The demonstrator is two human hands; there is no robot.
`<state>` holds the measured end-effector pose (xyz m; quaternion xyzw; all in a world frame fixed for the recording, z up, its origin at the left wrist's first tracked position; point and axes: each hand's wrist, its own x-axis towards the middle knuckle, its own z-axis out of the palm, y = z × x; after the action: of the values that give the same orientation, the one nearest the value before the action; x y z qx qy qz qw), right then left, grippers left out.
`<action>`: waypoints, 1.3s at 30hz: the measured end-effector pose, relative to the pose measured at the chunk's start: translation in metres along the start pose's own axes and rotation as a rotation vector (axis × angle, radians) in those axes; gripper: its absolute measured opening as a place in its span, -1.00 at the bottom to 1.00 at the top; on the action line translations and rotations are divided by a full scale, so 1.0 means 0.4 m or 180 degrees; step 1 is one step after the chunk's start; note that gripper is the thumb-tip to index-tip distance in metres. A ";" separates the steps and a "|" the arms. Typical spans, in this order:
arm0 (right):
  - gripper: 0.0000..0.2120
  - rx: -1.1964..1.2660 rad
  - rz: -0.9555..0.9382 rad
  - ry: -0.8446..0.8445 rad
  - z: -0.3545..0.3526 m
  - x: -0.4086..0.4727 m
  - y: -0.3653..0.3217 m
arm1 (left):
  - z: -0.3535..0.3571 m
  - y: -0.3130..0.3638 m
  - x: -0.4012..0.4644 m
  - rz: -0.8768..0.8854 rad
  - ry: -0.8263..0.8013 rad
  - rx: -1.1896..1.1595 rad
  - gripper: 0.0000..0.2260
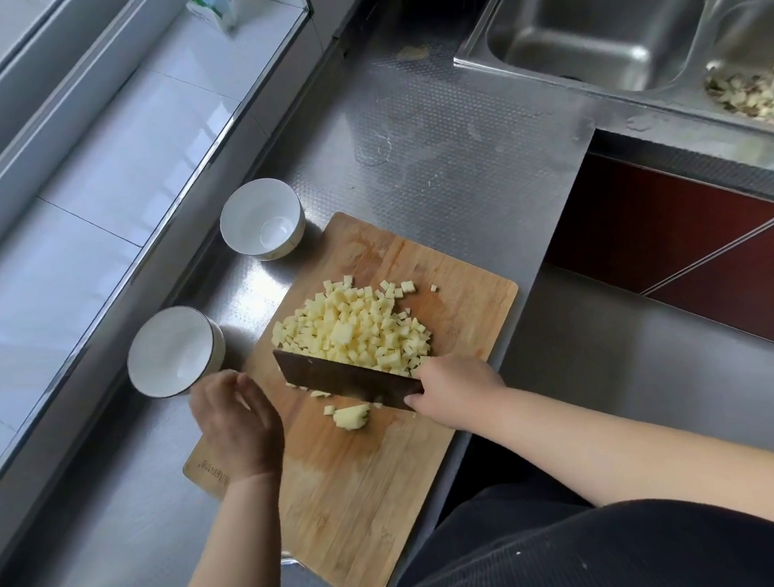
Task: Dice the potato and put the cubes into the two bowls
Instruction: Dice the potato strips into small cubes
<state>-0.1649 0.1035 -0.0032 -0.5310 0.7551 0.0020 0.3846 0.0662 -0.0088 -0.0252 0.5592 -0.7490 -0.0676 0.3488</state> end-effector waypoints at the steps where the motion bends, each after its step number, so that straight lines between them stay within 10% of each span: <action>1: -0.67 0.0031 0.0030 0.0017 0.000 0.001 0.001 | 0.004 -0.002 -0.031 0.0102 -0.0257 -0.0010 -0.75; 10: -0.69 0.0004 0.0160 0.0078 0.008 0.006 0.013 | 0.063 -0.021 -0.151 0.1158 -0.2910 0.0719 -0.68; 18: -0.69 0.0041 0.0125 0.0110 0.013 0.006 0.022 | 0.069 0.012 -0.147 0.0695 -0.2730 0.0695 -0.79; 28: -0.70 -0.0431 -0.0482 0.0427 0.054 -0.006 0.033 | 0.111 0.107 -0.215 -0.2204 -0.1808 -0.0206 -0.67; 33: -0.72 -0.0524 -0.0710 0.0381 0.065 -0.006 0.036 | 0.101 0.092 -0.245 -0.1853 -0.1752 -0.0007 -0.54; 39: -0.72 -0.0425 -0.0645 0.0255 0.051 -0.007 0.016 | 0.090 0.063 -0.256 -0.1143 -0.1916 0.0042 -0.81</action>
<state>-0.1578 0.1170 -0.0187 -0.6287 0.7105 -0.0079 0.3160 0.0381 0.0807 -0.0856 0.6393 -0.7084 -0.2848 0.0913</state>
